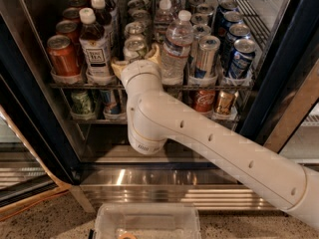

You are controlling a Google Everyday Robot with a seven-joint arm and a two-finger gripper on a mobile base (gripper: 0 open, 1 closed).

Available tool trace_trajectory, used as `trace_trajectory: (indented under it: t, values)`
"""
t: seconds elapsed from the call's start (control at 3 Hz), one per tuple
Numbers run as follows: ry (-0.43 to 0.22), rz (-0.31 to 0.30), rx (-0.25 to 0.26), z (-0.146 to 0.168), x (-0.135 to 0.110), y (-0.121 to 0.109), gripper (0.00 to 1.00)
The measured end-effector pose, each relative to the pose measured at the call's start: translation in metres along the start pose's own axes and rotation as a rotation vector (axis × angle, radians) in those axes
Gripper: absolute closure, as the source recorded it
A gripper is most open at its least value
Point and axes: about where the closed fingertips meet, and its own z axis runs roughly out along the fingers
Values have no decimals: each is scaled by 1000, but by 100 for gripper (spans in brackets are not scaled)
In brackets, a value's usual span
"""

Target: Pick 7up can from top shelf of fridge

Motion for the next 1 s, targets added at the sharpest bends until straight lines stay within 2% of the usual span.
trace_trajectory:
  t: [0.33, 1.0]
  values:
    - [-4, 0, -2, 2, -2, 2, 44]
    - [-23, 62, -61, -13, -5, 9, 91]
